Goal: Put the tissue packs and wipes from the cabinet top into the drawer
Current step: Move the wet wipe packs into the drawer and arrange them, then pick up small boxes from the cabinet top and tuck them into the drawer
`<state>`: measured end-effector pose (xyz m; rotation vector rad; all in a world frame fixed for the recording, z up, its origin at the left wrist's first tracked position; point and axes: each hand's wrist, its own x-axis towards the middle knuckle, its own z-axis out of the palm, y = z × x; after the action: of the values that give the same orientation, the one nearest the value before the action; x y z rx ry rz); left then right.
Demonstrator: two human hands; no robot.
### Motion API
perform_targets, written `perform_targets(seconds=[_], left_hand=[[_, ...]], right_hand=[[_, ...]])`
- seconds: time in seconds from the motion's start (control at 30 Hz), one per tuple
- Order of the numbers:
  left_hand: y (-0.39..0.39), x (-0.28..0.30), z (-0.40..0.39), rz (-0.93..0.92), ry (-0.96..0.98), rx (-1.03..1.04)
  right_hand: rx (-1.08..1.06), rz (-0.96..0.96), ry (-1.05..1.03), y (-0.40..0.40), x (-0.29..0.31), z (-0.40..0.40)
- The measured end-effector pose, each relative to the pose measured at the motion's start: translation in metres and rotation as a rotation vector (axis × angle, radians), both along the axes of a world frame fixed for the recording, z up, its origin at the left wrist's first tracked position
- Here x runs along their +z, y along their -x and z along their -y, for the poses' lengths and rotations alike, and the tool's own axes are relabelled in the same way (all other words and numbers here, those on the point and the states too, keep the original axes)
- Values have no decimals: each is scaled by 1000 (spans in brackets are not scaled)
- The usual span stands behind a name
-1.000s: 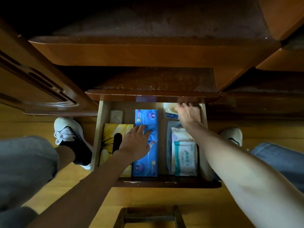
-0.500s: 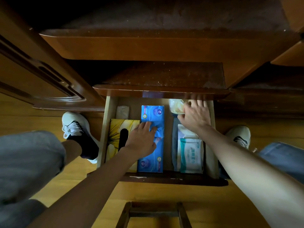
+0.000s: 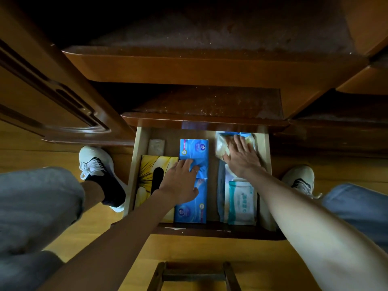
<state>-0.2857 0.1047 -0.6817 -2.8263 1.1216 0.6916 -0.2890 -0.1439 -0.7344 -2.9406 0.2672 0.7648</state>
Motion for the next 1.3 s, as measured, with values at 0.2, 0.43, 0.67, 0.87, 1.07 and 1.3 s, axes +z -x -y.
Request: perform_targets(seconds=[0.2,0.43,0.67,0.87,1.07,1.3], left_hand=[[-10,38,-1,-214,48,53],[-6,187,10,210,402,-41],[-22,413,17,765,942,-191],[-101,489,53,705,856,102],[-199,487,133,516,760,165],[-318,471,279,529,662,175]], right_hand=[[-41,255,-101,20,63,-9],[27,638,-227,64,190,3],[193,1284,-236,83,392,14],[158,1425,41,34,494,50],[-75,992,123,-81,521,125],[-312,639,76,-197,508,208]])
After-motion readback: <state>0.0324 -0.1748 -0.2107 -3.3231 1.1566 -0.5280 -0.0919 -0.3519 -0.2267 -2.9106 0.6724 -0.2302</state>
